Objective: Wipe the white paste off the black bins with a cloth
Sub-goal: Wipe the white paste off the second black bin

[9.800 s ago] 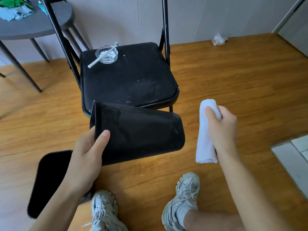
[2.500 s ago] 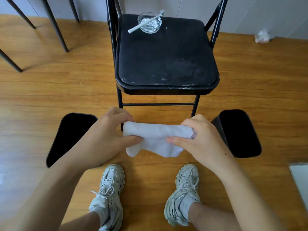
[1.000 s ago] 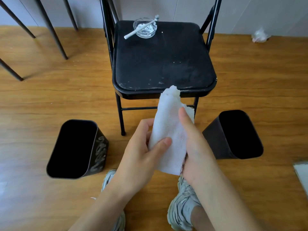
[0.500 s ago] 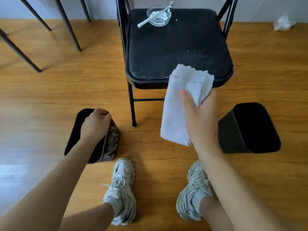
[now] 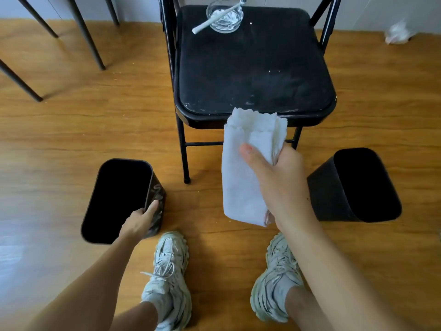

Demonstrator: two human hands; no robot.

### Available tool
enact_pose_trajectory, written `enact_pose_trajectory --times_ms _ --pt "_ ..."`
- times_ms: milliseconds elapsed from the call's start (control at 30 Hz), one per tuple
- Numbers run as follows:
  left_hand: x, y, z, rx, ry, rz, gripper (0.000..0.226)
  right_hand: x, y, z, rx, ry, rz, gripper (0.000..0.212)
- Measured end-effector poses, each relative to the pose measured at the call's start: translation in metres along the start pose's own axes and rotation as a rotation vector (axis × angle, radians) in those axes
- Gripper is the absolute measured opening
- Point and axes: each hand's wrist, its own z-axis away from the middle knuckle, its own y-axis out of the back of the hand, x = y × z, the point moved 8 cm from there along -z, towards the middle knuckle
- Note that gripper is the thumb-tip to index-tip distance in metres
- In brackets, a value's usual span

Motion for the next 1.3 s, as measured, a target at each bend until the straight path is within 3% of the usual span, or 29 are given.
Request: enact_pose_trajectory --times_ms 133,300,433,533,700,900,1067,1300 --pt "0.016 -0.001 0.013 0.145 -0.077 -0.246 0.042 0.007 -0.004 0.003 -0.060 -0.066 -0.036 0.015" --pt "0.027 0.031 0.030 0.252 -0.070 -0.156 0.031 0.035 -0.005 -0.009 -0.117 -0.229 -0.099 0.015" --pt "0.067 0.079 0.065 0.290 -0.177 -0.023 0.026 0.051 -0.018 -0.051 -0.171 -0.336 -0.167 0.015" --pt "0.095 0.116 0.105 0.297 -0.283 0.032 0.026 0.054 -0.030 -0.081 -0.157 -0.411 -0.352 0.015" --pt "0.114 0.131 0.168 0.349 -0.420 0.128 0.031 0.064 -0.043 -0.105 -0.064 -0.507 -0.584 0.040" --pt "0.128 0.132 0.177 0.361 -0.462 0.259 0.027 0.074 -0.053 -0.111 -0.015 -0.468 -0.713 0.033" --pt "0.136 0.143 0.192 0.397 -0.506 0.257 0.029 0.075 -0.053 -0.105 0.036 -0.438 -0.745 0.019" --pt "0.132 0.177 0.212 0.508 -0.514 0.263 0.043 0.082 -0.039 -0.062 0.047 -0.470 -0.648 0.022"
